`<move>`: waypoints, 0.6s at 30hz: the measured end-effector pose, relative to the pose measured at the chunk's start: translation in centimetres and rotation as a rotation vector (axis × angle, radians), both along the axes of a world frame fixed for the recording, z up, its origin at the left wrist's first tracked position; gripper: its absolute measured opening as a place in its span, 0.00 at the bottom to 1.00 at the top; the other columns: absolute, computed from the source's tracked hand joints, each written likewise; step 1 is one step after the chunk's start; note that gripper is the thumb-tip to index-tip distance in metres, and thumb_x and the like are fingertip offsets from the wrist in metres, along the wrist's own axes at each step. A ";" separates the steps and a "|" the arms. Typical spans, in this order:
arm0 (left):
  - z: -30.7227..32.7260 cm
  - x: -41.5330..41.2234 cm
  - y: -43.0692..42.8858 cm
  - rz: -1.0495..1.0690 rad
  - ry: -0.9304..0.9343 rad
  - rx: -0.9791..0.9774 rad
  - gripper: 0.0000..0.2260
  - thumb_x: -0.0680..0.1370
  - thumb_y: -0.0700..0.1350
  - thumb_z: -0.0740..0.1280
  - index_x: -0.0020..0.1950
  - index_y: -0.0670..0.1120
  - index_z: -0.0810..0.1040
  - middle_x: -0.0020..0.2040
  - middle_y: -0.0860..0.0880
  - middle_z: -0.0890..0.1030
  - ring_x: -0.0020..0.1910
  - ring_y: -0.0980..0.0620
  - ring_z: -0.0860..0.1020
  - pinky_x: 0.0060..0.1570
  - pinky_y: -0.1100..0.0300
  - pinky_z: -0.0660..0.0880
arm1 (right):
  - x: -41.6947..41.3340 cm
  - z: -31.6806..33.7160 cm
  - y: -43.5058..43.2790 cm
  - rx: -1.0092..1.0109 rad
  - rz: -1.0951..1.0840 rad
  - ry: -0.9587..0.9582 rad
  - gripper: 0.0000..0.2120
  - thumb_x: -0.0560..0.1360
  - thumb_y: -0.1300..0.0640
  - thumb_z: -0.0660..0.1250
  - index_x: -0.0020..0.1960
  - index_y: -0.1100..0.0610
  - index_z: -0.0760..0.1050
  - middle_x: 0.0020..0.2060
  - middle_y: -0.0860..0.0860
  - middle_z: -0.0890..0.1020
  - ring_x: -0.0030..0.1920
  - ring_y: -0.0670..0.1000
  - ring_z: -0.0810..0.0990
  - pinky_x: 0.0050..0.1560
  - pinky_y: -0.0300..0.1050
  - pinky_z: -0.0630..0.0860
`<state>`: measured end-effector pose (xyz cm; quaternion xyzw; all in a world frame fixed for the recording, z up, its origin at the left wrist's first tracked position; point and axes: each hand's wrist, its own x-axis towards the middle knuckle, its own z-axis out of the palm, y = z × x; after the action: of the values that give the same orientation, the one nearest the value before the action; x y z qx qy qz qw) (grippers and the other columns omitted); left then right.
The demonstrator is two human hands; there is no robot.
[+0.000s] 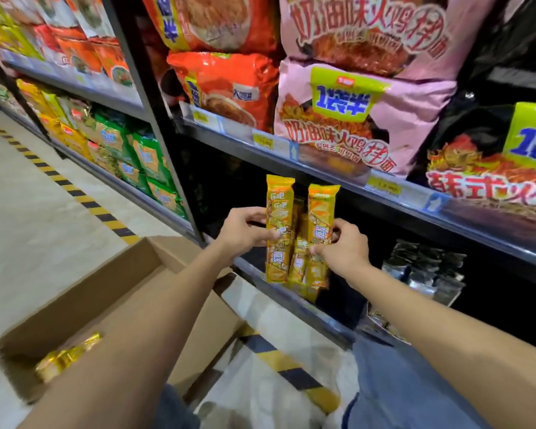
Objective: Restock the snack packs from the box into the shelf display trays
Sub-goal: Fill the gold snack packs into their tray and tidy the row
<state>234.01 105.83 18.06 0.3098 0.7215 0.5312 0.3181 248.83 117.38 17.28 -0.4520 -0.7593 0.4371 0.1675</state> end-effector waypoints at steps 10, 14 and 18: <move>-10.1 -2.4 6.8 0.064 0.039 -0.098 0.16 0.66 0.39 0.77 0.51 0.38 0.80 0.50 0.40 0.82 0.48 0.45 0.82 0.48 0.45 0.81 | -3.2 -8.1 4.1 -0.037 -0.137 -0.128 0.09 0.69 0.56 0.74 0.47 0.56 0.77 0.46 0.54 0.82 0.47 0.51 0.77 0.49 0.43 0.75; -12.0 -2.1 8.4 0.021 0.061 -0.155 0.07 0.70 0.36 0.74 0.45 0.41 0.79 0.43 0.44 0.81 0.40 0.51 0.80 0.42 0.59 0.80 | -4.2 -10.8 5.9 -0.030 -0.161 -0.290 0.18 0.70 0.47 0.71 0.52 0.58 0.76 0.52 0.56 0.81 0.55 0.58 0.79 0.51 0.47 0.76; -14.3 -2.2 9.1 -0.027 0.139 -0.276 0.17 0.70 0.40 0.75 0.58 0.39 0.79 0.54 0.43 0.82 0.51 0.48 0.82 0.55 0.52 0.78 | -4.7 -13.5 7.2 -0.054 -0.191 -0.402 0.23 0.72 0.44 0.69 0.57 0.59 0.70 0.54 0.57 0.79 0.56 0.60 0.77 0.50 0.47 0.74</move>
<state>231.85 114.95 3.79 0.3091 0.8037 0.4000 0.3140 244.13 124.56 3.77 -0.6041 -0.7192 0.3407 0.0411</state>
